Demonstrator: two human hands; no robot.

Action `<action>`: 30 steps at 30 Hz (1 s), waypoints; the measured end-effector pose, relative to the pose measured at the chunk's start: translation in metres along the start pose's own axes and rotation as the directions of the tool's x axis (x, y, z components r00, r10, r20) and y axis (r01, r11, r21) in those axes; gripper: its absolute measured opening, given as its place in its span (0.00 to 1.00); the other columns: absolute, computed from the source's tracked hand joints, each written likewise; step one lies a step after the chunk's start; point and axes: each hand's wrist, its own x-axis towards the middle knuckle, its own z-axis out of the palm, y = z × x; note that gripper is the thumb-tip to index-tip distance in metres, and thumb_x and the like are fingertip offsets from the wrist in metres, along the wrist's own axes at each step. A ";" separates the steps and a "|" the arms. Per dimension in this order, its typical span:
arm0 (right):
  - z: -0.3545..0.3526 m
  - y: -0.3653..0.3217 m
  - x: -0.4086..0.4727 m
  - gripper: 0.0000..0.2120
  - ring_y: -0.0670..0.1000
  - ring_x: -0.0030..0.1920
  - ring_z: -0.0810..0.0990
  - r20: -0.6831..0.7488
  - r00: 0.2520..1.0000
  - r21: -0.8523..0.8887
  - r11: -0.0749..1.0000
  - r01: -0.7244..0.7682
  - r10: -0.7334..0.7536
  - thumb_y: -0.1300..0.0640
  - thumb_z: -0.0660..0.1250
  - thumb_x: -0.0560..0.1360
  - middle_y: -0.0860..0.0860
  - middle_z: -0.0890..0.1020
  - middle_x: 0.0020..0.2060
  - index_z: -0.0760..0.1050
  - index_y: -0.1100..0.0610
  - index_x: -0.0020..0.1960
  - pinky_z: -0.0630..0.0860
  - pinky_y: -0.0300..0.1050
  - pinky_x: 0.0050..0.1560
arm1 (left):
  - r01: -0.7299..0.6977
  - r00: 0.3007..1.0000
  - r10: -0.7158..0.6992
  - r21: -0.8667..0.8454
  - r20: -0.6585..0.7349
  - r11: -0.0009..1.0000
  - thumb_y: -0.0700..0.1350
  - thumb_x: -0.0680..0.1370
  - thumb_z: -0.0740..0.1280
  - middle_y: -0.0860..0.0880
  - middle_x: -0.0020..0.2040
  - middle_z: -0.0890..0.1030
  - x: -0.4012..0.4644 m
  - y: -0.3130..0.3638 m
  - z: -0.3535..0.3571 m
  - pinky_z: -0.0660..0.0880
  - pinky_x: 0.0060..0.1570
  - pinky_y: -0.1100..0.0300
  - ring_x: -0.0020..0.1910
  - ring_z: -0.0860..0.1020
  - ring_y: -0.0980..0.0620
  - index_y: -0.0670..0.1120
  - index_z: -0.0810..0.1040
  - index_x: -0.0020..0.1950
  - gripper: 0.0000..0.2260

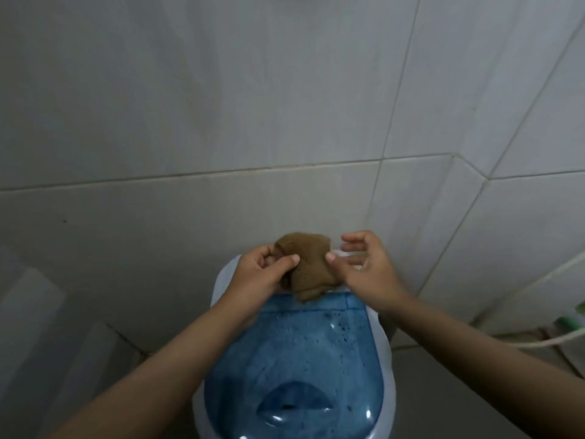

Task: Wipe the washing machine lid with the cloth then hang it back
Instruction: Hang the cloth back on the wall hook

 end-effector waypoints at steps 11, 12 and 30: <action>-0.056 -0.236 -0.039 0.12 0.44 0.47 0.78 0.337 0.865 -0.229 0.859 0.458 -0.371 0.53 0.66 0.72 0.51 0.80 0.45 0.81 0.58 0.50 0.77 0.37 0.50 | 0.334 0.937 -0.330 -0.021 0.115 0.942 0.39 0.76 0.67 0.43 0.33 0.82 -0.061 0.234 -0.019 0.78 0.29 0.62 0.29 0.81 0.53 0.38 0.78 0.42 0.05; -0.064 -0.277 -0.039 0.11 0.45 0.45 0.78 0.325 0.868 -0.240 0.855 0.460 -0.376 0.53 0.64 0.73 0.51 0.81 0.42 0.81 0.58 0.47 0.77 0.40 0.47 | 0.359 0.928 -0.353 -0.033 0.114 0.933 0.41 0.75 0.68 0.43 0.34 0.82 -0.069 0.276 -0.023 0.78 0.28 0.63 0.29 0.81 0.53 0.38 0.79 0.45 0.06; -0.073 -0.679 -0.026 0.06 0.46 0.42 0.80 0.374 0.707 -0.297 0.645 0.705 -0.600 0.56 0.66 0.73 0.49 0.85 0.39 0.82 0.56 0.43 0.71 0.29 0.41 | -0.260 0.966 0.241 0.335 0.098 0.906 0.47 0.67 0.73 0.42 0.38 0.77 -0.172 0.611 -0.113 0.76 0.47 0.42 0.40 0.76 0.46 0.35 0.77 0.40 0.15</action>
